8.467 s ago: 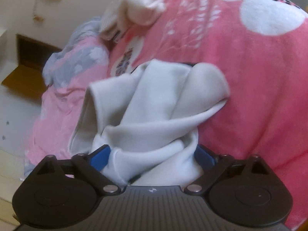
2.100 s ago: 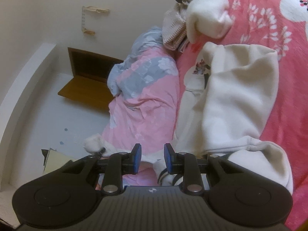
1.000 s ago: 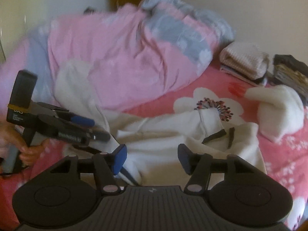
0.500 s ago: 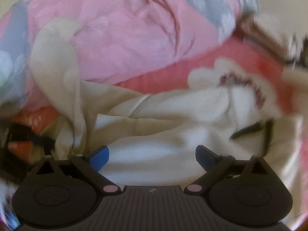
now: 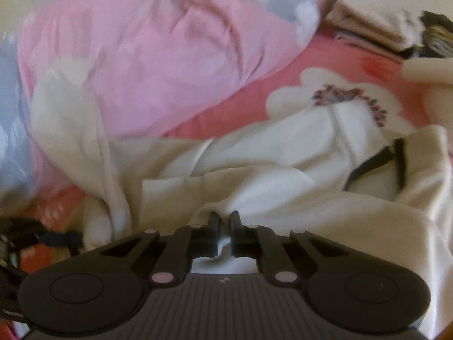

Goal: Fold clothes

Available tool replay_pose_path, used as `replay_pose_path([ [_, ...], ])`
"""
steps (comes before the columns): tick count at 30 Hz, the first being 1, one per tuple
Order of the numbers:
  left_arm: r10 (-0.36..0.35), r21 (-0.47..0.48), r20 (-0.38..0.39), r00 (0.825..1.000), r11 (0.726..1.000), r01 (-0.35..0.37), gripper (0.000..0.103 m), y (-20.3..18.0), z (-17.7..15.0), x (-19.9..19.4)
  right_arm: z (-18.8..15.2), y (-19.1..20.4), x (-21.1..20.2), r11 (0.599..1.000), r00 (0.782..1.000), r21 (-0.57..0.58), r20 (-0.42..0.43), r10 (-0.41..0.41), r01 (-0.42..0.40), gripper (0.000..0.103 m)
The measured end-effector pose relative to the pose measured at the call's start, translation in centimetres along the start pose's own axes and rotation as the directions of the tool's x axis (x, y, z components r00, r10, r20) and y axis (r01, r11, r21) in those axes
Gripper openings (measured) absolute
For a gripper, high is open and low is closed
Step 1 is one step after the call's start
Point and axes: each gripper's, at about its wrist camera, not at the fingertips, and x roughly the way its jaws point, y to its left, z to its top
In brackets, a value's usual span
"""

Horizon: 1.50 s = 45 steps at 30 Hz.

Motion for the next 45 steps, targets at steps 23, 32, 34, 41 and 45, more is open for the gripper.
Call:
replay_pose_path([
  [23,0.109,0.053,0.072,0.991,0.992,-0.113,0.068,-1.3,0.4,-2.4,-7.8,-11.1,-31.9,0.812,0.673,0.419,0.464,-0.576,0.406,0.005],
  [32,0.140,0.056,0.095,0.986,0.988,-0.146,0.068,-1.7,0.6,-2.6,-13.7,-15.8,-18.1,0.793,0.826,0.340,0.078,-0.559,0.505,0.006],
  [34,0.143,0.057,0.100,0.985,0.987,-0.149,0.068,-1.8,0.7,-2.7,-15.4,-16.8,-14.9,0.805,0.857,0.328,-0.025,-0.515,0.494,0.007],
  [41,0.113,0.112,0.127,0.985,0.985,-0.128,0.069,-3.0,0.2,-3.0,-15.4,-12.5,-20.3,0.802,0.829,0.320,0.084,-0.554,0.504,0.047],
  [45,0.121,0.101,0.096,0.988,0.986,-0.131,0.069,-3.0,-0.2,-1.8,-14.3,-6.6,-22.8,0.899,0.865,0.196,0.255,-0.433,0.392,0.059],
])
